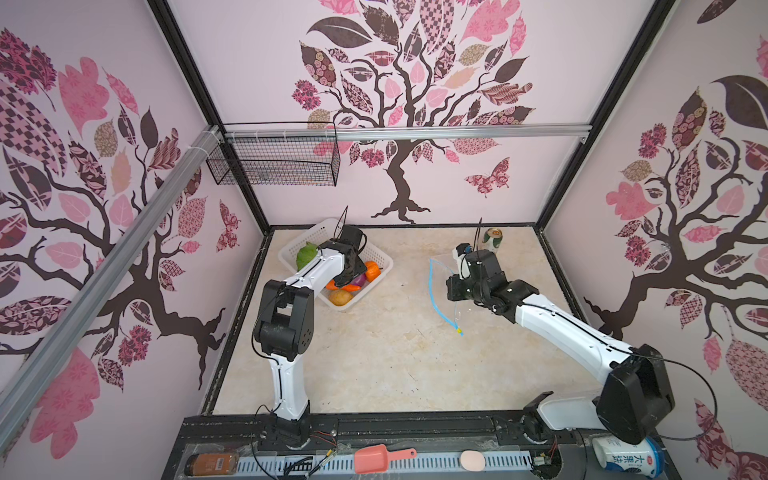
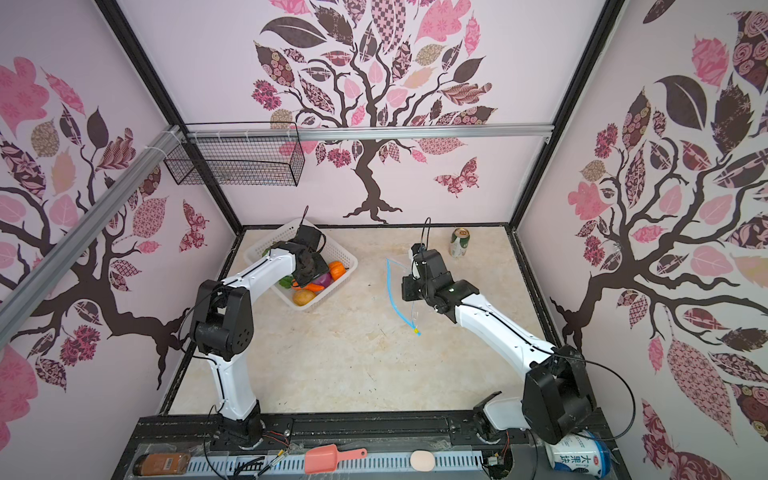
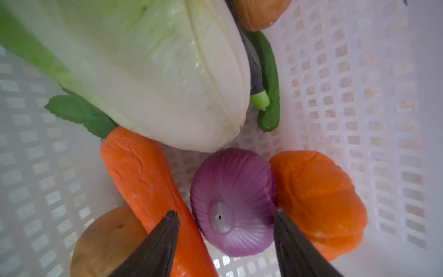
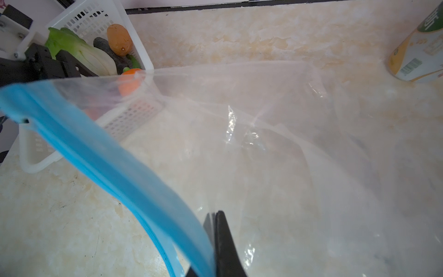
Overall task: Place the food in the zip-top bag and seal the zipper
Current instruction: 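Lower the left gripper onto the red onion in the basket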
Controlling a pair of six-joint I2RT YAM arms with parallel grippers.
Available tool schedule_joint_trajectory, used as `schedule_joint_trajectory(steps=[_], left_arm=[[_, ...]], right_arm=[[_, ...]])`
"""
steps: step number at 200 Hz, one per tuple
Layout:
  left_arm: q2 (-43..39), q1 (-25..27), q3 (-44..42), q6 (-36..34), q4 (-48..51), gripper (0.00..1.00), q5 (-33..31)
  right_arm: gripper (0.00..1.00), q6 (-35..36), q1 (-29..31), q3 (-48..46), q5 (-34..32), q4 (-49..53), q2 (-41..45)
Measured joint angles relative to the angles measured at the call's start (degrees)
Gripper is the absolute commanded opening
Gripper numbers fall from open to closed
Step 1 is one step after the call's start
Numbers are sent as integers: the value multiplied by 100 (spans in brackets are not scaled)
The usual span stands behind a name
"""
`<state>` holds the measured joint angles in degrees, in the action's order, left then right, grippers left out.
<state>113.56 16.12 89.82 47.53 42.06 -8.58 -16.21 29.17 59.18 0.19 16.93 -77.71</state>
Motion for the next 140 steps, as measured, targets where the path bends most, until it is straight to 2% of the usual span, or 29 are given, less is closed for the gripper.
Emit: schedule_joint_trajectory(steps=[65,109,140], left_arm=[[271,0,127,-297,-50,66,94],[339,-2,125,-243,-66,71,258],[365,-7,122,-177,-61,72,341]], right_arm=[[0,17,0,0,-22,13,31],[0,20,0,0,-20,46,31],[0,17,0,0,-20,55,31]])
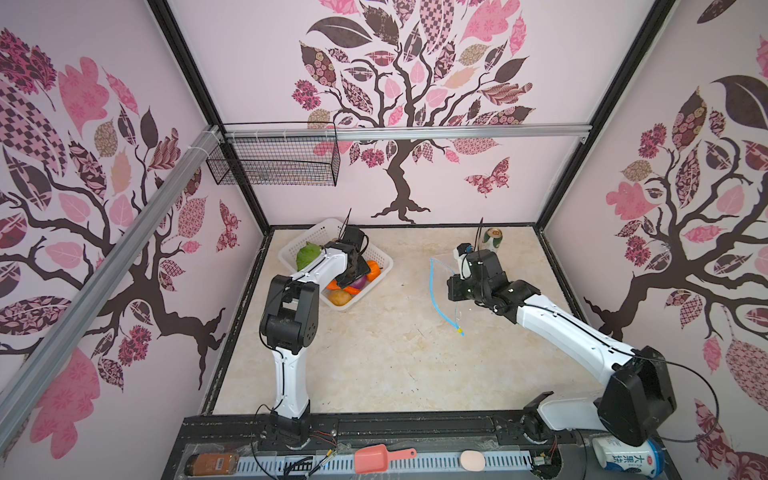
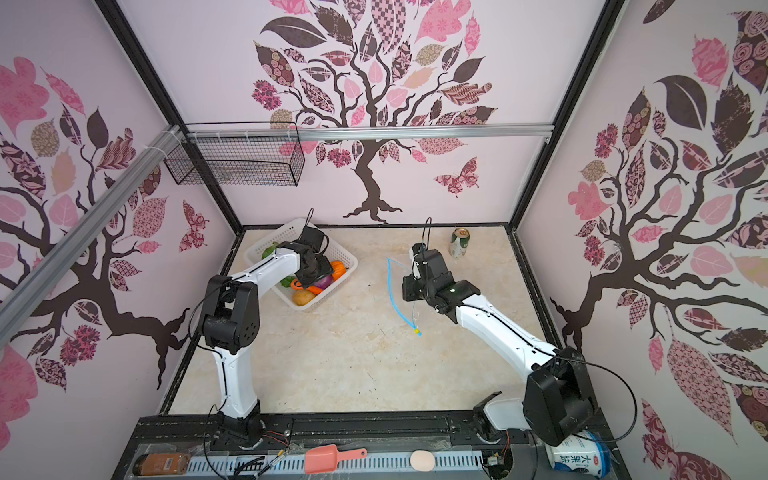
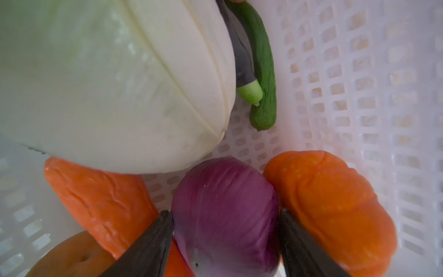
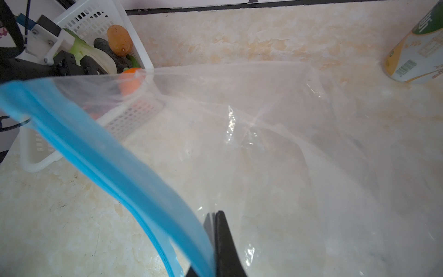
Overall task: Place the food in the zip-top bag and seal the zipper
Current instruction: 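Lower the left gripper onto the red onion in the basket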
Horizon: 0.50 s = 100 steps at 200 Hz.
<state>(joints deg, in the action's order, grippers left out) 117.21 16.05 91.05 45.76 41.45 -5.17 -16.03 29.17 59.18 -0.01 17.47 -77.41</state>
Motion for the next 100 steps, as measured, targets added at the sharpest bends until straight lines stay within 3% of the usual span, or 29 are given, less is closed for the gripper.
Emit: schedule_joint_trajectory(steps=[100], left_arm=[[81,-7,2,50,-22,75,35]], right_arm=[[0,2,0,0,-22,33,0]])
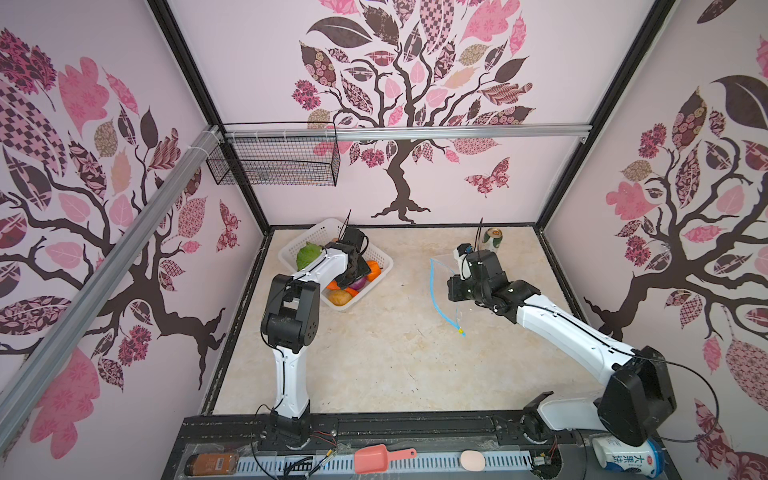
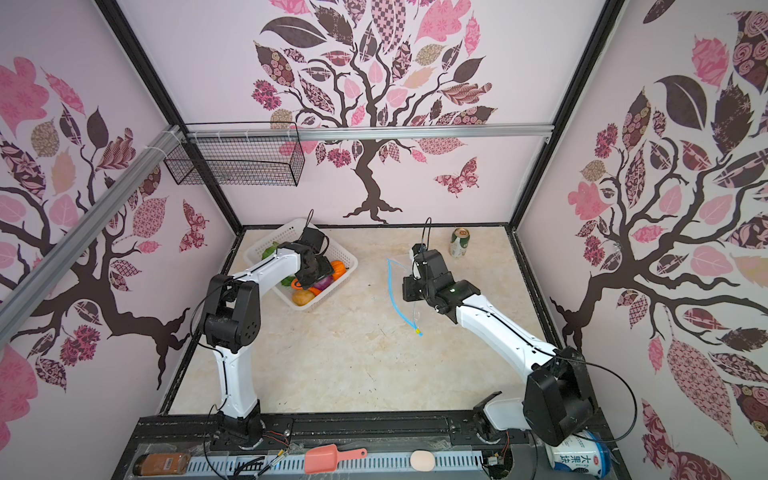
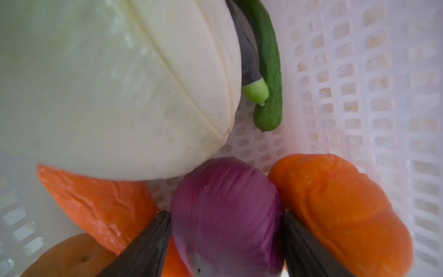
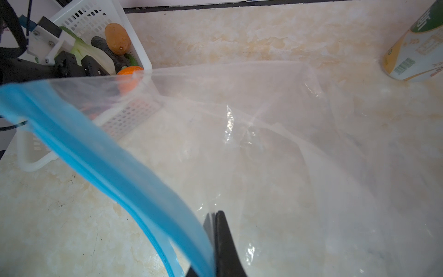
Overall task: Place the food in the zip-top bag and seal the zipper
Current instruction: 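Lower the left gripper onto the red onion in the basket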
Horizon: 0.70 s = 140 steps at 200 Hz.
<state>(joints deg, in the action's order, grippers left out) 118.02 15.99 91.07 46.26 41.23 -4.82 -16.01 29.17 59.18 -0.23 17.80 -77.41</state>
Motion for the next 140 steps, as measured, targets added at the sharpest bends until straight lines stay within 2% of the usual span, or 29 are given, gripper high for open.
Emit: schedule_joint_trajectory(steps=[40,67,85,119,140], left_arm=[[2,-11,-2,-20,-44,66,22],[-13,-15,-2,-44,-227,51,4],[-105,-28,0,-70,-350,45,-105],[-162,-48,-9,-133,-452,44,-131],[-162,-48,-11,-212,-457,50,-164]], right_arm=[[0,-2,0,0,0,0,0],[0,0,0,0,-2,-2,0],[0,0,0,0,-4,0,0],[0,2,0,0,-4,-2,0],[0,20,0,0,-2,-4,0]])
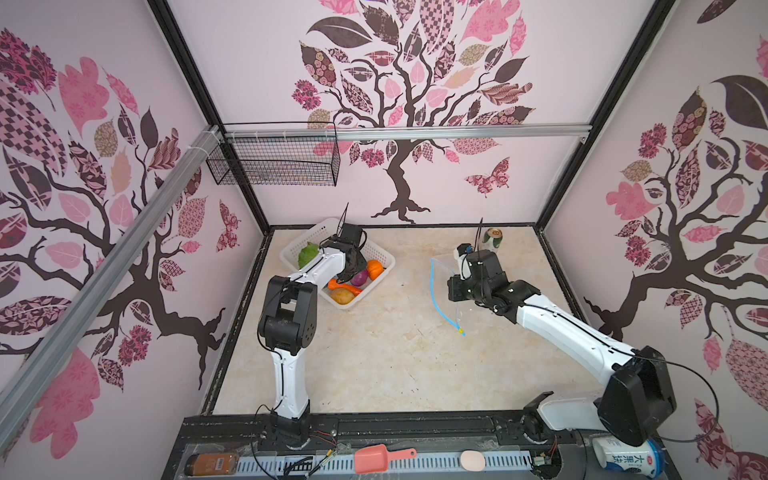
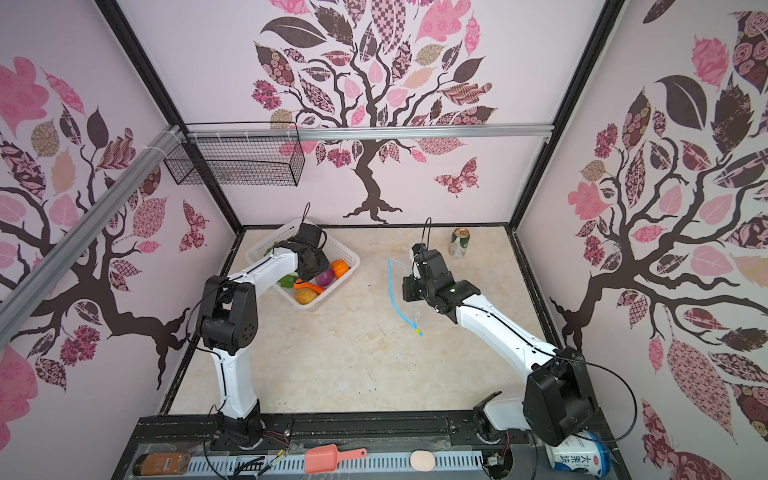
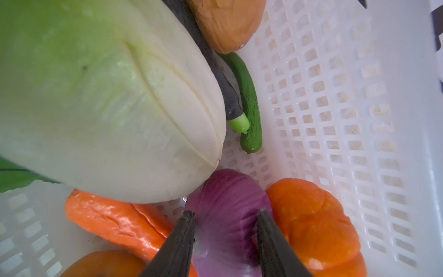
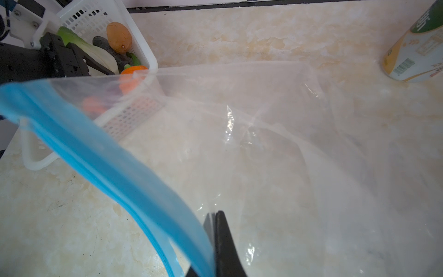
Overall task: Place the food in the zip-top bag and seal the zipper
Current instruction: 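Lower the left gripper onto the red onion in the basket, then close the left gripper on the red onion and lift it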
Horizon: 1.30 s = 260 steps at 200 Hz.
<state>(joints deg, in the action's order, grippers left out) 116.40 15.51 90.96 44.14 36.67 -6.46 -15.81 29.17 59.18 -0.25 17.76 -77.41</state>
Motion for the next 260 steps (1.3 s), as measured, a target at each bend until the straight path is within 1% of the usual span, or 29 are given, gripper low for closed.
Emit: schedule_joint_trajectory(steps=[30,68,77,83,87,94,97,101,133,155,173,189,216,227,260], left_arm=[[22,-7,0,-232,166,65,9],[111,-9,7,-546,315,75,129],[116,-2,7,-647,374,81,173],[118,-2,7,-691,433,83,205],[120,2,7,-697,461,88,219],[120,20,4,-741,503,90,251],[120,22,2,-800,511,97,264],[120,24,4,-798,505,98,273],[120,35,2,-938,496,96,352],[153,35,2,-999,448,89,413],[208,37,2,-1034,374,79,452],[291,39,2,-1071,293,73,492],[323,24,2,-1130,267,74,529],[334,24,4,-1141,262,72,527],[334,22,4,-1178,260,58,527]], right_arm=[[0,22,0,0,0,0,0],[0,42,0,0,0,0,0],[0,42,0,0,0,0,0],[0,42,0,0,0,0,0],[0,42,0,0,0,0,0],[0,42,0,0,2,0,0],[0,42,0,0,2,0,0],[0,42,0,0,2,0,0],[0,42,0,0,2,0,0],[0,42,0,0,2,0,2],[0,42,0,0,2,0,26],[0,42,0,0,0,0,61],[0,42,0,0,2,2,74],[0,42,0,0,0,2,74],[0,42,0,0,0,2,74]])
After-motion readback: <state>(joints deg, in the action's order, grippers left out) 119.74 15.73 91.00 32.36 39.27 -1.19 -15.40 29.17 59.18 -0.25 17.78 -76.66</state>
